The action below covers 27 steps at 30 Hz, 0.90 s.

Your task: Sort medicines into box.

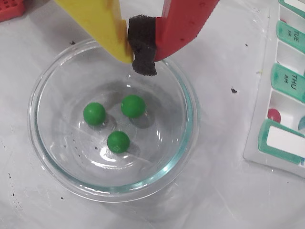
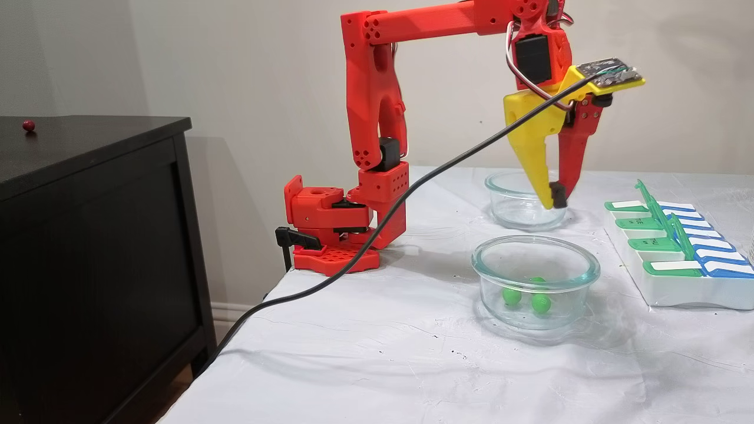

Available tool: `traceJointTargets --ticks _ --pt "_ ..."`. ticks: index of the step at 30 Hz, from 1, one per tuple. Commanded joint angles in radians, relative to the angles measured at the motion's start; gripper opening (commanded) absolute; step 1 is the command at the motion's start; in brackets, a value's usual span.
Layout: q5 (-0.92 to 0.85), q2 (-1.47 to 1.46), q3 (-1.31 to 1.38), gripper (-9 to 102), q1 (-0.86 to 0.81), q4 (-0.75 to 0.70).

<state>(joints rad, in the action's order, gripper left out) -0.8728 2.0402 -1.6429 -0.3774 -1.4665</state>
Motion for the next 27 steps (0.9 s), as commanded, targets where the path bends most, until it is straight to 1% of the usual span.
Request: traceJointTargets --ticks 1,5,6,8,10,13,15,16,18,20,23,24,27 --pt "0.002 0.046 0.005 0 -0.003 0.005" --pt "0.005 0.055 -0.043 1 -0.002 0.041" --pt "-0.012 0.092 -0.078 2 0.0 0.057" --pt "-0.038 0.147 -0.141 8 0.006 0.083" --pt "-0.057 0.152 -0.15 9 0.005 0.058" --pt "-0.074 0.149 -0.17 14 -0.025 0.058" --pt "-0.089 0.163 -0.222 18 -0.044 0.092" --pt "-0.087 0.193 -0.284 20 -0.055 0.146" --pt "-0.083 0.219 -0.345 19 -0.061 0.204" --pt "-0.04 0.17 -0.279 17 -0.051 0.206" --pt "-0.026 0.104 -0.225 20 -0.061 0.206" --pt "-0.032 0.106 -0.247 22 -0.064 0.221" --pt "-0.04 0.184 -0.334 22 -0.063 0.288"
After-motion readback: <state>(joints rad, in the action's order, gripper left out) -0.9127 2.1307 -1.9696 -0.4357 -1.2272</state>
